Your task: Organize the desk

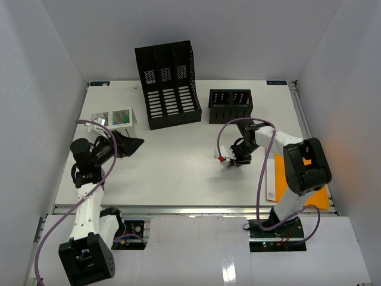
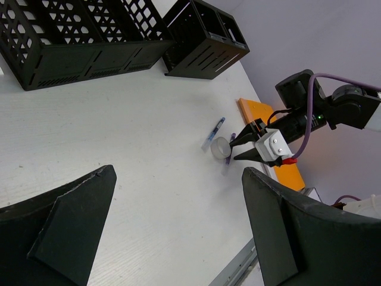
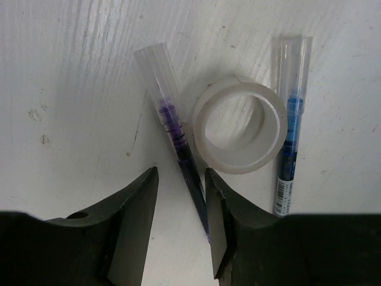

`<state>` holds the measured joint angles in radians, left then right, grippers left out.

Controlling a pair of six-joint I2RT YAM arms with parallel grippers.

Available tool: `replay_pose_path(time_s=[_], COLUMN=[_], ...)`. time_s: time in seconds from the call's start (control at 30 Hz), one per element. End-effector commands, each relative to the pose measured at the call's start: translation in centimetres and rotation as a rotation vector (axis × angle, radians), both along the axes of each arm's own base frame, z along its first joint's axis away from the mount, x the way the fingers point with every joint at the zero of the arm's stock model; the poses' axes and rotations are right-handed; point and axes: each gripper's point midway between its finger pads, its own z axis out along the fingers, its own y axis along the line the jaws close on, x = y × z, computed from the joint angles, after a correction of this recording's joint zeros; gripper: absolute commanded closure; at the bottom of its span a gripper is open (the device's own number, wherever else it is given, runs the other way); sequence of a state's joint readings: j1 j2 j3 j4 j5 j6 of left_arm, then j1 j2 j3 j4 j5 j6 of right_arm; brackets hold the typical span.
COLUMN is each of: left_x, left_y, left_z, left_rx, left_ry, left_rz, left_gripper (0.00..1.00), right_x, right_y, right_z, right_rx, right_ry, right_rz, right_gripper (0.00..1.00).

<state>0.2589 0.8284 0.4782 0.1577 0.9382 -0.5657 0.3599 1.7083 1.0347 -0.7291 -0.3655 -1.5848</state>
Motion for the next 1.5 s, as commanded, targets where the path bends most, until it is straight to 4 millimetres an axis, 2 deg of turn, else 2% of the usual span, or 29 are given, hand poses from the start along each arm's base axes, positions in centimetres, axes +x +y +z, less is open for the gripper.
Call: replay_pose_path(time_s=[0.0, 0.2, 0.37, 0.5, 0.63, 0.83, 0.97, 1.03, 1.07, 1.27, 1.4, 1.47], left_x=[0.1, -0.5, -1.6, -2.4, -3.5, -3.8, -4.0, -4.1, -4.1, -4.4, -4.8, -5.3], left_y=[-0.4, -2.1, -3.0, -4.3, -7.0, -8.7, -10.1, -11.1, -11.5, -14.6, -17.5, -18.6], left_z=[1.1, 0.2, -0.3, 0.0, -0.2, -0.8, -1.2, -1.4, -2.0, -2.5, -2.9, -3.2], left_rx=[-0.013, -0.051, -0.157, -0.213, -0.248, -0.284, -0.295, -0.294, -0.291, -0.296, -0.257, -0.238], left_ry=[-0.009, 0.046, 0.134, 0.151, 0.175, 0.192, 0.212, 0.216, 0.239, 0.256, 0.273, 0.283], left_rz=[-0.012, -0.070, -0.057, -0.042, -0.075, -0.056, -0.071, -0.088, -0.092, -0.174, -0.263, -0.312], left_gripper=[0.02, 0.02, 0.02, 0.02, 0.03, 0.04, 0.04, 0.04, 0.05, 0.06, 0.07, 0.08], right_x=[-0.6, -1.6, -2.5, -3.3, -4.3, -4.8, -5.0, -5.0, -5.3, -6.1, -6.6, -6.6], right_y=[-0.5, -0.6, -0.7, -0.4, -0.3, 0.2, 1.3, 2.3, 2.8, 6.7, 9.2, 10.1], right_z=[-0.7, -0.9, -1.0, -0.2, 0.6, 2.1, 3.5, 5.1, 5.8, 10.5, 12.7, 13.1], right_rx=[-0.011, 0.000, 0.009, 0.046, 0.072, 0.121, 0.184, 0.245, 0.262, 0.357, 0.395, 0.389], right_ry=[0.012, 0.026, 0.033, 0.016, 0.015, 0.020, 0.039, 0.049, 0.059, 0.019, -0.039, -0.067], right_rz=[0.001, 0.008, 0.015, 0.026, 0.027, -0.015, -0.036, -0.049, -0.057, -0.012, 0.041, 0.066], right_gripper=[0.57, 0.65, 0.72, 0.76, 0.79, 0.84, 0.86, 0.88, 0.88, 0.90, 0.90, 0.90])
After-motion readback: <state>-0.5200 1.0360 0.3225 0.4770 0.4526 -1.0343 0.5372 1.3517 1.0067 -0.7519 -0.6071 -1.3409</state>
